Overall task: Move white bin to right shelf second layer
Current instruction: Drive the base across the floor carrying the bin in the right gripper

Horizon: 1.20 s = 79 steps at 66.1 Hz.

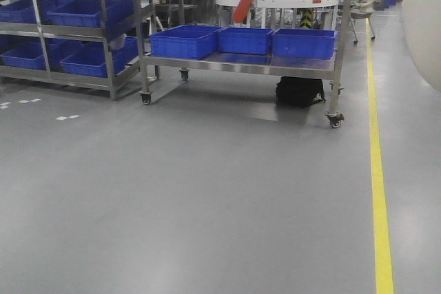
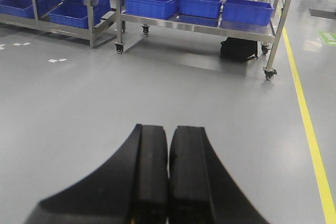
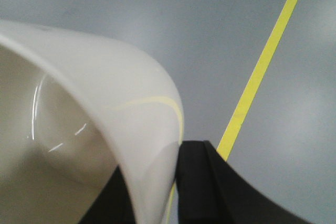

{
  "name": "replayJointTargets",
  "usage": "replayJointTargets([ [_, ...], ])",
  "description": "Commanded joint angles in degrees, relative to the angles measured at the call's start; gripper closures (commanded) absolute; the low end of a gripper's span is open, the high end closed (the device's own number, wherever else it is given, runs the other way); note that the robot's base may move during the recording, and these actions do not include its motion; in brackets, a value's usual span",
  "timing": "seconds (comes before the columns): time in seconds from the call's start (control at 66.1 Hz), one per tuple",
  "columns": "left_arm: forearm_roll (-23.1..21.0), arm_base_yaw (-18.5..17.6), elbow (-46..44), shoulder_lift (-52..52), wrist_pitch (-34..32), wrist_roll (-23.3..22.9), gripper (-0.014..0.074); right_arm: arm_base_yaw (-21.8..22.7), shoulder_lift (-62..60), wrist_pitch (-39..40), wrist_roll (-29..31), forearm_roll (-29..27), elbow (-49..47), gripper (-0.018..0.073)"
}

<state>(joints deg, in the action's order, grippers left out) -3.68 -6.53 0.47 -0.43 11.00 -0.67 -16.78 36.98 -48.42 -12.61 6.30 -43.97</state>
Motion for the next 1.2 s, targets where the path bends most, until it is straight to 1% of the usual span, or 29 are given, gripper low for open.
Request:
replayJointTargets([
  [0.0, -0.25, -0.37, 1.56, -0.97, -5.07, -0.56, 0.0512, 0.44, -0.02, 5.02, -0.10, 0.55, -1.71, 0.0507],
  [1.18, -0.25, -0.37, 1.56, -0.97, -5.07, -0.56, 0.0512, 0.44, -0.02, 4.91, -0.10, 0.55, -1.71, 0.0507],
])
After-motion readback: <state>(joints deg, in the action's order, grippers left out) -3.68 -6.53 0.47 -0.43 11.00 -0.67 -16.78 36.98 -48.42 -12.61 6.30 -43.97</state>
